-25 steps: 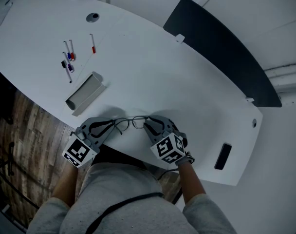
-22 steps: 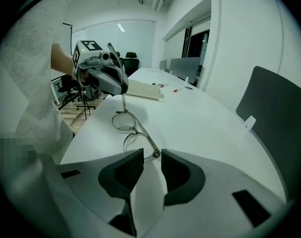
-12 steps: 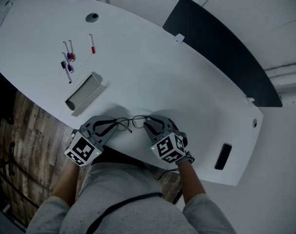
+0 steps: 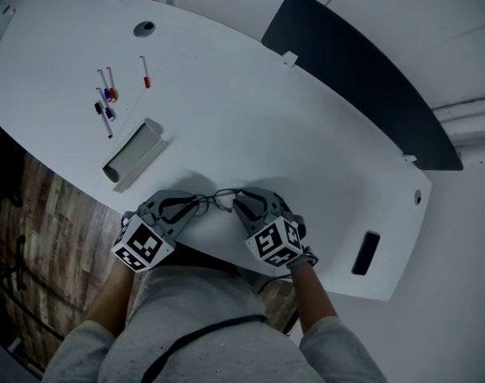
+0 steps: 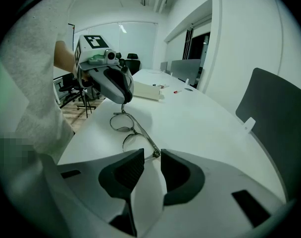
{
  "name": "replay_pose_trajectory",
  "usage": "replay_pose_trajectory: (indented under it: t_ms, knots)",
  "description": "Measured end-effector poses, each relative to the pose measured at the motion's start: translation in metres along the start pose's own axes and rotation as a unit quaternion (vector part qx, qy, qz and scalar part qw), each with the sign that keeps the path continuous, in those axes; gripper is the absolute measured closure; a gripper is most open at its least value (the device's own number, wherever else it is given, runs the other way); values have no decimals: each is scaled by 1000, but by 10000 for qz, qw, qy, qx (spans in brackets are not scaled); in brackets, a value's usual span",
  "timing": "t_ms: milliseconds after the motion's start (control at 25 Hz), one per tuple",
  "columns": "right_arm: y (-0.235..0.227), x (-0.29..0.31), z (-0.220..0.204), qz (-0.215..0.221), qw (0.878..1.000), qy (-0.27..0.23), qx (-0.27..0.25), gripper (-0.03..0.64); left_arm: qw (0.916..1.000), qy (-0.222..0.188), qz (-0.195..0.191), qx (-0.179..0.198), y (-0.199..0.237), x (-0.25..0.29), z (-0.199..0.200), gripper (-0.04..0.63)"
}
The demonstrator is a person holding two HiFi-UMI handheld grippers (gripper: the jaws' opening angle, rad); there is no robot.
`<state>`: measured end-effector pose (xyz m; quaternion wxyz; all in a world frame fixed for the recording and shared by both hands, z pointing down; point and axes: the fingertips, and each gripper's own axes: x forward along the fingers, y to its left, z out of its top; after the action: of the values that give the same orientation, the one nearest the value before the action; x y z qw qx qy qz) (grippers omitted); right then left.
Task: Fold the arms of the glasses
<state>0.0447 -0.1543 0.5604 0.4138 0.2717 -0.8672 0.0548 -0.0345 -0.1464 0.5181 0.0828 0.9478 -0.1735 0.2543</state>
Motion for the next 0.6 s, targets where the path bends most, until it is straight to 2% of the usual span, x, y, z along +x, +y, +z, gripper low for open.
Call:
replay_pose_trajectory:
  t_ms: [360,600]
  knots:
    - [3,-3,1,43,9998,-160,69,503,9988,483,39,-11,3,10,-6,557]
    - [4,-5,1,52,9998,-188,47,503,9956,912,21,213,-1,19,-10,557]
